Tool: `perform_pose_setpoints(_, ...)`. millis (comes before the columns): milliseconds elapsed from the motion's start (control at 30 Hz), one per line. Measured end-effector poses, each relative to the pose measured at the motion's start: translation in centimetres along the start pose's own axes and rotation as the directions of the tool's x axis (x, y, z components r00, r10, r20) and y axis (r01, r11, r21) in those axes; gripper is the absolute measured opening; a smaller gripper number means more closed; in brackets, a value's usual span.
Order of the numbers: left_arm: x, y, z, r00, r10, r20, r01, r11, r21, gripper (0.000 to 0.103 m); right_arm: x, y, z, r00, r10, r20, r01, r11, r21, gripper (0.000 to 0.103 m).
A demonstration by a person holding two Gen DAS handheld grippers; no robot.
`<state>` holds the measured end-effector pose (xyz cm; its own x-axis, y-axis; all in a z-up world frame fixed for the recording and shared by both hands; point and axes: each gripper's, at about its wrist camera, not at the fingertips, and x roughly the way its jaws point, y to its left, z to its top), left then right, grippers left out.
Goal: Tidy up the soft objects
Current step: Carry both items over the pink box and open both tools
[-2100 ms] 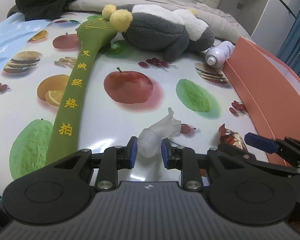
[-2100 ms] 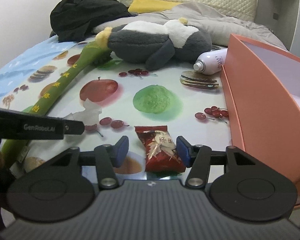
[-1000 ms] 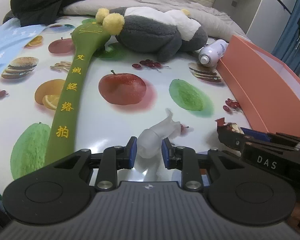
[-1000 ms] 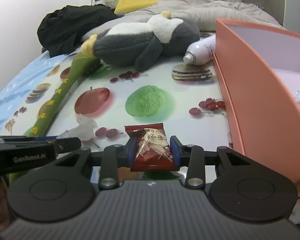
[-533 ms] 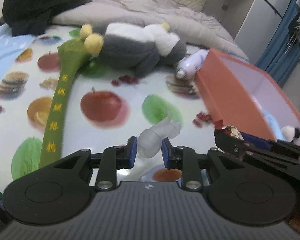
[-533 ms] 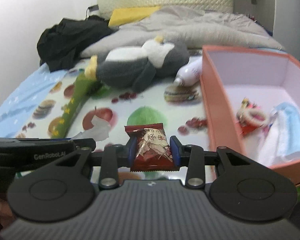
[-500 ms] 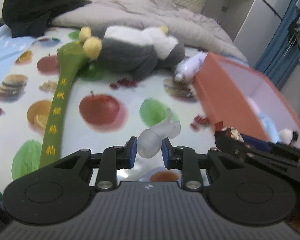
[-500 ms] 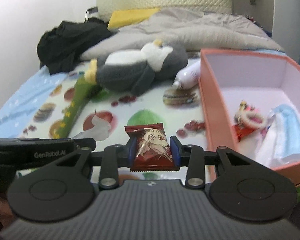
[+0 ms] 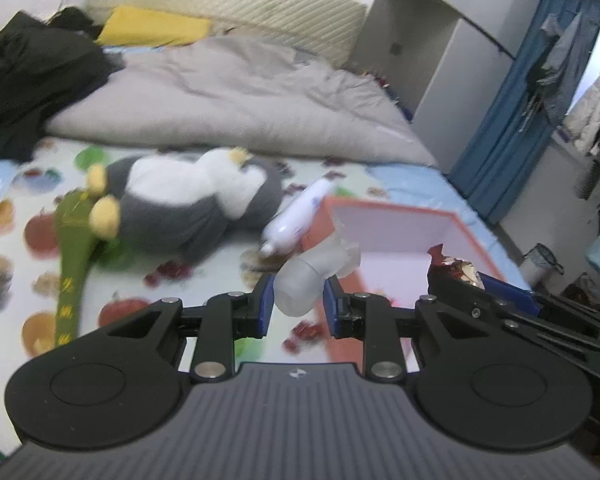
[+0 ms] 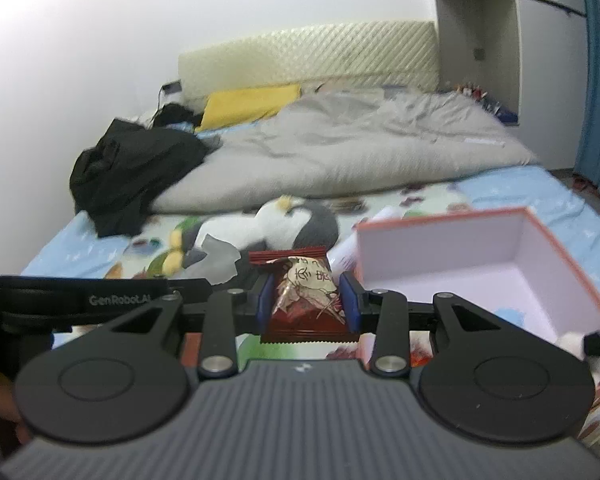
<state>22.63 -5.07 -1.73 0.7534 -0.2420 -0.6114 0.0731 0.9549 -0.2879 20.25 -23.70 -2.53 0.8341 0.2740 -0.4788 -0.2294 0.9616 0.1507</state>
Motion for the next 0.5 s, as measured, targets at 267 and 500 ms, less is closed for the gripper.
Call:
perform_pose_setpoints(267,1.9,-4.7,3.1,0.991,-0.133,-0.023,0.133,0.991,-0.001,0.031,-0.7,-3.9,2.5,0.996,-0.079,0.034,0.078,0.997,0.025,0.040)
perform_pose_setpoints(500,6.6,-9.5,2.6,0.979,-0.183,-0.095,0.188,0.981,0.049,0.031,0.2,-8.8,2.1,0.991,-0.134,-0.024,0.136,0.988,0.073,0.040)
